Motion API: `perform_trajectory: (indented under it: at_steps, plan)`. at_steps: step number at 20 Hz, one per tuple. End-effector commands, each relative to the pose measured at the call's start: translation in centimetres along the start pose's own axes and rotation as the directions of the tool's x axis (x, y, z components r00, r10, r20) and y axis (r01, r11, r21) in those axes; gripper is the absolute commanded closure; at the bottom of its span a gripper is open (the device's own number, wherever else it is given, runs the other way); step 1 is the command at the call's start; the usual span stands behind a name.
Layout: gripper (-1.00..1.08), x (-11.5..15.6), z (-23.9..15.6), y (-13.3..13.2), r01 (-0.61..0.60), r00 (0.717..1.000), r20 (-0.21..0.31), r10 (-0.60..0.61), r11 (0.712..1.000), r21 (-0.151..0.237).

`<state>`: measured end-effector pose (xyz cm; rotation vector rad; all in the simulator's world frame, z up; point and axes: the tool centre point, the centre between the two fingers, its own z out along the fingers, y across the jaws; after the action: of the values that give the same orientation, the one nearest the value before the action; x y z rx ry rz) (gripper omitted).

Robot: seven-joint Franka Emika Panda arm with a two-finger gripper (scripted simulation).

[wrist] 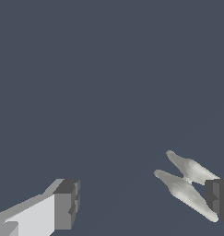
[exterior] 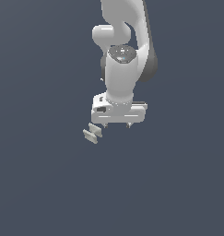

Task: Pick up the object and move it to a goal position.

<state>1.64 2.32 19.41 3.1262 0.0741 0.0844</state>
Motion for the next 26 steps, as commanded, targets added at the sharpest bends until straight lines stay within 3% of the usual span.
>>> perform_trajectory:
  at_steps: [1,12,26]
  plan:
    - [-0.92,0.0,0.0,0.0,0.0,1.0,0.0,0.0,1.0,0.0]
    - [-0.92,1.5,-2.5,1.2,0.015,0.998,-0.06,-0.015,1.0,-0.006]
    - [-0.92,1.0,-1.6,2.1,0.083,0.995,-0.05,-0.083,0.997,-0.01]
